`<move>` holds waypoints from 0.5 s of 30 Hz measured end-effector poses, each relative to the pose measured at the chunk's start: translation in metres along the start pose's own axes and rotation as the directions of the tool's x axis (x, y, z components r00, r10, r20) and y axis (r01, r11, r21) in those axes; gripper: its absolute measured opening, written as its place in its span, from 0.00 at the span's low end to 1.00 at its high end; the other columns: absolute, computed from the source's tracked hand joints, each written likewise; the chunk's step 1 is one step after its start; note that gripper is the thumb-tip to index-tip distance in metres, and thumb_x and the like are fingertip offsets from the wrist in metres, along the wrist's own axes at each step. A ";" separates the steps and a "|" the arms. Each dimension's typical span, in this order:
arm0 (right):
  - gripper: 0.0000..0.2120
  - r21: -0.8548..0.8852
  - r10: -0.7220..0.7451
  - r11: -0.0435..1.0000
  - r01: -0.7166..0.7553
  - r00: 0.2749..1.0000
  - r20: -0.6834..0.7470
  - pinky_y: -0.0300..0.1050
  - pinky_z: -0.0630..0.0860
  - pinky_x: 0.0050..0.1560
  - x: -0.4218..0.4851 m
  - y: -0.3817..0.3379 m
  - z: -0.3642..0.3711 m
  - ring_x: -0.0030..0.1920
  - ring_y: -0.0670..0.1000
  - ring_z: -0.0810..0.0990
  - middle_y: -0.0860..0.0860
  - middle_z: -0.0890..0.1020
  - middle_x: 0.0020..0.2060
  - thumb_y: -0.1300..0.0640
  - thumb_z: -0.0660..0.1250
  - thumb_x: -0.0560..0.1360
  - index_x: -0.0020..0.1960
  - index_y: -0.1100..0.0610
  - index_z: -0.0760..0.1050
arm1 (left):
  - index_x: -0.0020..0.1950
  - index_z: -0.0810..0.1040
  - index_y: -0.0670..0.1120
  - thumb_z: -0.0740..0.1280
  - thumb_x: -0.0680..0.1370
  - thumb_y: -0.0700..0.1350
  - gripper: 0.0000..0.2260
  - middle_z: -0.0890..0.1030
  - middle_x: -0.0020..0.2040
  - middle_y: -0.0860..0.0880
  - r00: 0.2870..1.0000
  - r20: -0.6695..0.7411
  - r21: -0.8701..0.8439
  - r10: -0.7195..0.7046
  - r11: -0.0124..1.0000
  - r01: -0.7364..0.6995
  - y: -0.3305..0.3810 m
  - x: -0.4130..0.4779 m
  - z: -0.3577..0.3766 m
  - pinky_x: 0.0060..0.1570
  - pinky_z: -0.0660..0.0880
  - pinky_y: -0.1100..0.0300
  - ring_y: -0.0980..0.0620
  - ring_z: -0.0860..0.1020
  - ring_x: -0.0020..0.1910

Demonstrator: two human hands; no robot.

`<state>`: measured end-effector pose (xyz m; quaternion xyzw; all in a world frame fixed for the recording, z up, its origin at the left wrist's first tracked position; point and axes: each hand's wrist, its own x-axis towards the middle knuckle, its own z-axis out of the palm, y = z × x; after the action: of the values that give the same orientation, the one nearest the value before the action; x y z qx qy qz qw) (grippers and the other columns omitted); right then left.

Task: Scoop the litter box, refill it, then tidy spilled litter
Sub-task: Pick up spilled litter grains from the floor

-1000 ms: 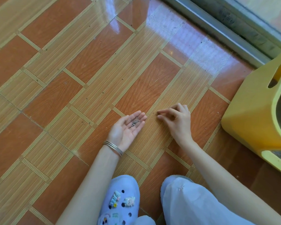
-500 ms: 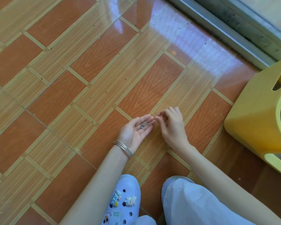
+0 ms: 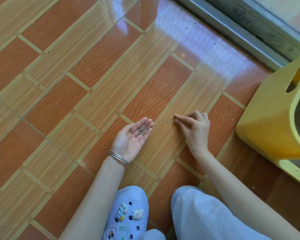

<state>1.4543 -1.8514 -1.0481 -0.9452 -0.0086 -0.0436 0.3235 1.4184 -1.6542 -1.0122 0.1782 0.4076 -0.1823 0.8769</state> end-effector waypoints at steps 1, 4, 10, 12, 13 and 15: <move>0.08 -0.020 -0.033 0.999 0.033 0.999 0.005 0.41 0.60 0.48 -0.002 -0.001 0.002 0.43 0.48 0.68 0.47 0.75 0.38 0.51 0.72 0.69 0.48 0.48 0.83 | 0.55 0.76 0.34 0.54 0.81 0.40 0.14 0.81 0.53 0.38 1.000 -0.004 -0.004 -0.002 1.000 0.002 0.000 -0.001 -0.001 0.52 0.79 0.54 0.44 0.81 0.53; 0.09 -0.047 -0.120 0.992 0.121 0.993 0.018 0.41 0.61 0.48 -0.009 -0.001 0.008 0.42 0.48 0.69 0.47 0.75 0.38 0.47 0.69 0.71 0.48 0.46 0.83 | 0.55 0.76 0.34 0.54 0.80 0.40 0.14 0.81 0.53 0.38 1.000 -0.002 0.000 -0.003 1.000 0.003 0.000 -0.003 -0.002 0.52 0.78 0.55 0.44 0.81 0.53; 0.09 -0.016 -0.137 0.990 0.137 0.991 0.010 0.42 0.60 0.47 -0.007 -0.007 0.013 0.41 0.50 0.71 0.46 0.76 0.37 0.44 0.68 0.69 0.46 0.45 0.83 | 0.56 0.76 0.34 0.54 0.81 0.40 0.14 0.81 0.54 0.38 1.000 0.006 0.016 -0.014 1.000 0.014 -0.003 -0.003 -0.001 0.53 0.78 0.55 0.44 0.81 0.53; 0.08 -0.015 -0.135 0.991 0.135 0.991 0.011 0.40 0.58 0.46 -0.005 -0.011 0.016 0.41 0.49 0.70 0.45 0.77 0.37 0.44 0.68 0.69 0.45 0.45 0.83 | 0.56 0.76 0.34 0.54 0.81 0.40 0.14 0.81 0.53 0.38 1.000 0.005 0.021 -0.020 1.000 0.020 -0.004 -0.003 -0.001 0.52 0.78 0.55 0.44 0.81 0.52; 0.08 -0.014 -0.134 0.991 0.135 0.991 0.013 0.40 0.58 0.46 -0.003 -0.013 0.017 0.41 0.49 0.70 0.44 0.77 0.37 0.45 0.70 0.68 0.44 0.45 0.83 | 0.57 0.76 0.34 0.54 0.81 0.40 0.15 0.81 0.53 0.38 1.000 0.005 0.026 -0.023 0.999 0.022 -0.004 -0.003 -0.001 0.52 0.79 0.55 0.44 0.81 0.52; 0.06 -0.017 -0.146 0.989 0.146 0.989 0.013 0.40 0.57 0.45 0.000 -0.015 0.019 0.41 0.50 0.69 0.44 0.77 0.36 0.47 0.72 0.68 0.44 0.45 0.83 | 0.56 0.76 0.34 0.54 0.81 0.40 0.15 0.81 0.53 0.38 1.000 0.004 0.036 -0.028 0.999 0.028 -0.005 -0.003 0.000 0.52 0.79 0.55 0.44 0.81 0.52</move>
<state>1.4547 -1.8280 -1.0544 -0.9451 -0.0793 -0.0619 0.3108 1.4141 -1.6575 -1.0108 0.1880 0.4048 -0.2021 0.8718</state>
